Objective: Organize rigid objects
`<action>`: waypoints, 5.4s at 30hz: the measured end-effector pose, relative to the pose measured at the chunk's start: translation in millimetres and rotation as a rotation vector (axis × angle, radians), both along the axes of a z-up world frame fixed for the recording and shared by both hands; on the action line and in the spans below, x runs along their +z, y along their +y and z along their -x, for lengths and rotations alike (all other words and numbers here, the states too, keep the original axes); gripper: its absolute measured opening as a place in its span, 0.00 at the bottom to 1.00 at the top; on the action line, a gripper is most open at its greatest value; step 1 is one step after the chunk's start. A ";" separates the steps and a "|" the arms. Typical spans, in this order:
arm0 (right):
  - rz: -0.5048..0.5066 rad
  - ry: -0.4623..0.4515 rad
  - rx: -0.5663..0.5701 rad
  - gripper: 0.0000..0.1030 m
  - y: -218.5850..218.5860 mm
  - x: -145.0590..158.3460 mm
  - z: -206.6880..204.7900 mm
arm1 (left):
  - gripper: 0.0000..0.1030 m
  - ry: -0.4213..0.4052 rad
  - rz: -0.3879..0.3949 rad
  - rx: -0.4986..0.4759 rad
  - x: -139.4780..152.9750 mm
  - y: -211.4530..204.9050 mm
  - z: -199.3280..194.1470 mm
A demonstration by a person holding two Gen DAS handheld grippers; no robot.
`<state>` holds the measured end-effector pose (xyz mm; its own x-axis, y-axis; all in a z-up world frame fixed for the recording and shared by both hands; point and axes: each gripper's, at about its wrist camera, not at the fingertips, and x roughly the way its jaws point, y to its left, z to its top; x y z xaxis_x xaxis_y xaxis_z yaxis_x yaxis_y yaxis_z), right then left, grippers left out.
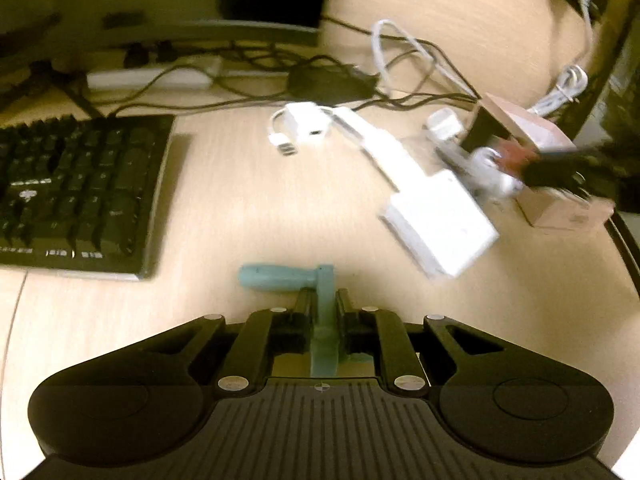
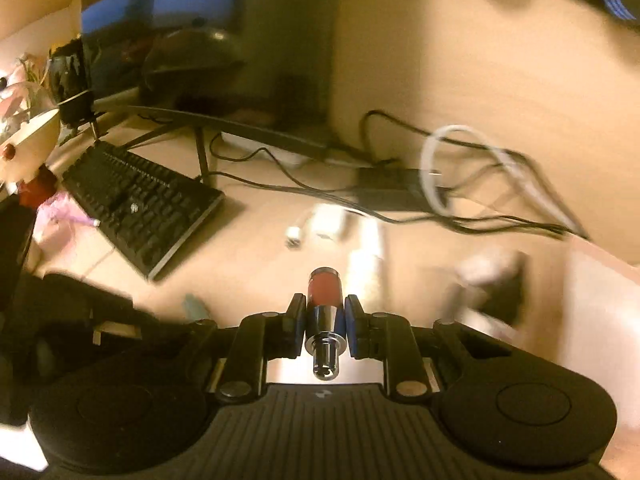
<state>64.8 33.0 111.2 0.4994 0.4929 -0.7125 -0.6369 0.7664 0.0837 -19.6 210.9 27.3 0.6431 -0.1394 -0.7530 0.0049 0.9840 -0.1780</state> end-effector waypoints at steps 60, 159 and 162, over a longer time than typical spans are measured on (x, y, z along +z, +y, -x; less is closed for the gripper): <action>0.002 0.016 -0.279 0.19 -215.3 -89.3 78.7 | 0.14 -0.045 0.046 -0.202 24.2 -171.6 32.2; 0.044 -0.060 -0.298 0.19 -243.9 -64.5 104.3 | 0.14 -0.211 -0.074 -0.267 9.8 -210.9 2.1; 0.016 -0.104 -0.302 0.19 -246.6 -44.4 101.3 | 0.14 -0.288 0.013 -0.277 45.1 -209.4 -13.4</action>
<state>-36.4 -213.7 66.8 0.6922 0.3003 -0.6563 -0.3845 0.9230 0.0167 -6.1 1.5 72.4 0.7646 -0.3456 -0.5440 0.3214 0.9361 -0.1431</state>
